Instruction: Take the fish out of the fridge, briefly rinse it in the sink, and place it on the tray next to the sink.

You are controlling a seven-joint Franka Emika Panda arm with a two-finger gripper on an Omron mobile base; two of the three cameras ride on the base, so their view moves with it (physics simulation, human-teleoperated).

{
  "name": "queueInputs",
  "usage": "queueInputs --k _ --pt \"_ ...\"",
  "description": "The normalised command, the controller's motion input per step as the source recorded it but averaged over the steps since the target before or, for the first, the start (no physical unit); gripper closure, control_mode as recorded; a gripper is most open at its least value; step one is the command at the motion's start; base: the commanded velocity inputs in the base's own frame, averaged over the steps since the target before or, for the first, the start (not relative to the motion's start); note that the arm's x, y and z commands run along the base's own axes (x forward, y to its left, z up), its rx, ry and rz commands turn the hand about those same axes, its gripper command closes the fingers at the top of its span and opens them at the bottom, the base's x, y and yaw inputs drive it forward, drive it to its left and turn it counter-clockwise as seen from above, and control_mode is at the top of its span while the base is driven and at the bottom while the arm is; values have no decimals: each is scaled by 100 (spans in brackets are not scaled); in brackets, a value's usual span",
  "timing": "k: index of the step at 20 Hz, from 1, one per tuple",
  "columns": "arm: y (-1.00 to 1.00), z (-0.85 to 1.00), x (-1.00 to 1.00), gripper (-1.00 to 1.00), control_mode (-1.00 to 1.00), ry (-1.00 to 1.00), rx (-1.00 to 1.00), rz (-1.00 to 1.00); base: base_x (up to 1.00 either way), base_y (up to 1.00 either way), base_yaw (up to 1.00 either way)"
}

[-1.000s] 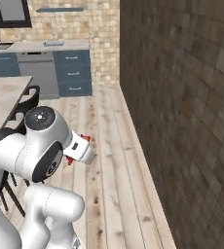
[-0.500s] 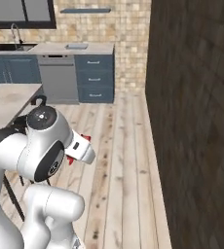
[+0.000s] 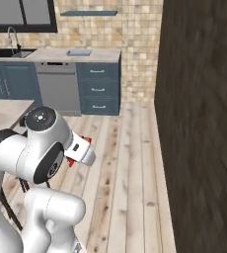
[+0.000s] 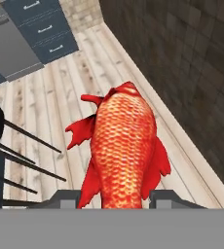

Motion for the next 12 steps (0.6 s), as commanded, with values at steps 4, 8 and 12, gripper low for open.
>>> queueInputs --k 4,8,12 --pt "0 0 0 100 100 0 0 0 100 0 6" --pt "0 0 0 100 100 0 0 0 100 3 3" --pt "0 0 0 100 100 0 0 0 100 4 3"
